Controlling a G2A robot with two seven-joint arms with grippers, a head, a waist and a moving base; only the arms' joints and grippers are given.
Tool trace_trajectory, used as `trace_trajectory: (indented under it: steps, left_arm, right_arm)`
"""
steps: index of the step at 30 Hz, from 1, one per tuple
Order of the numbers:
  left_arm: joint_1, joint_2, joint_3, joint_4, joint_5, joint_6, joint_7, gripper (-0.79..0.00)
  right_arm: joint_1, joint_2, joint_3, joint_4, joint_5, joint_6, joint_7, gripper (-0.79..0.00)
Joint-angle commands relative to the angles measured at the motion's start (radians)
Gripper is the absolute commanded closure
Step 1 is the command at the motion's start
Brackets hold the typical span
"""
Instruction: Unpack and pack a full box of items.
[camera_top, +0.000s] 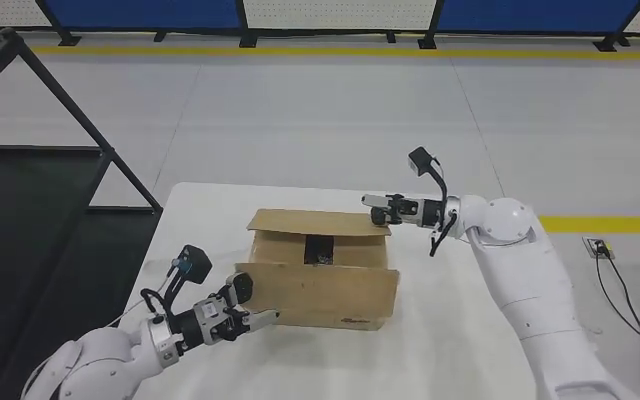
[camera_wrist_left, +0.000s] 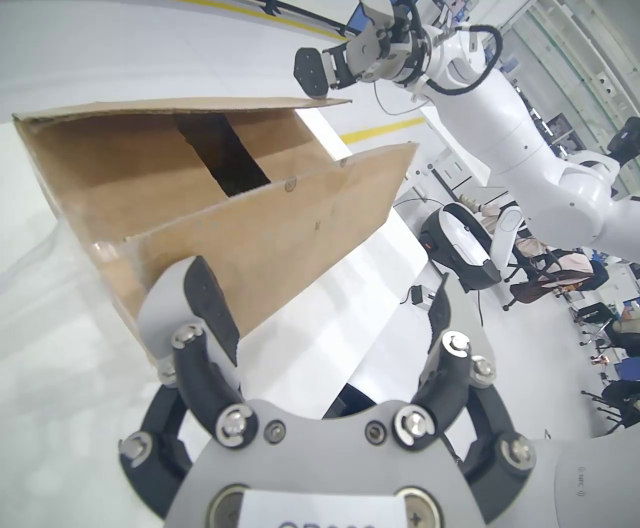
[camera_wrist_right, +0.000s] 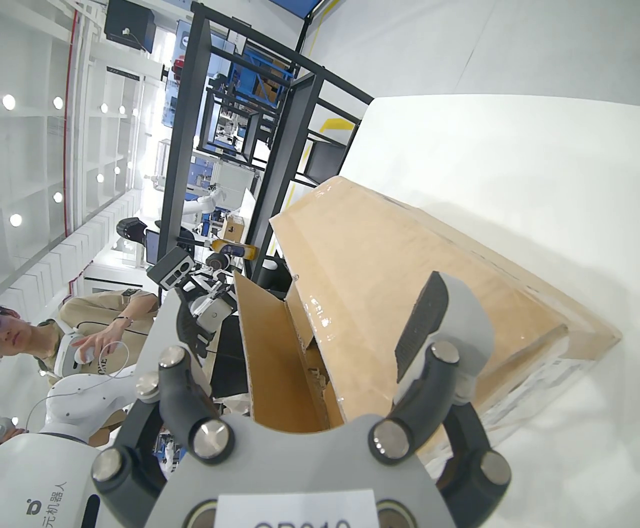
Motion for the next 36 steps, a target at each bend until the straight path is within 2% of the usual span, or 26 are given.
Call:
trace_trajectory:
  steps: [1,13,21,29,32,36]
  left_arm:
    - [-0.026,-0.005,0.028,0.009,0.009,0.028,0.011,-0.785]
    - [-0.162,-0.035,0.180,0.071,0.110,0.131,0.066,-0.785]
    - [-0.200,-0.051,0.230,0.087,0.153,0.160,0.100,-0.785]
    - [-0.213,-0.061,0.251,0.091,0.189,0.176,0.114,-0.785]
    - [-0.214,-0.064,0.256,0.093,0.198,0.179,0.114,-0.785]
    - [-0.218,-0.068,0.261,0.100,0.204,0.181,0.110,-0.785]
  right_arm:
    - [-0.008,0.002,-0.008,-0.025,0.003,0.068,0.004,-0.785]
    - [-0.080,0.016,-0.025,-0.176,-0.003,0.320,-0.011,-0.785]
    - [-0.125,0.028,-0.020,-0.259,0.040,0.453,0.024,-0.785]
    - [-0.156,0.039,-0.031,-0.316,0.049,0.492,0.054,-0.785]
    - [-0.180,0.041,-0.009,-0.347,0.092,0.455,-0.003,-0.785]
    - [-0.197,0.046,0.002,-0.374,0.111,0.463,-0.007,-0.785]
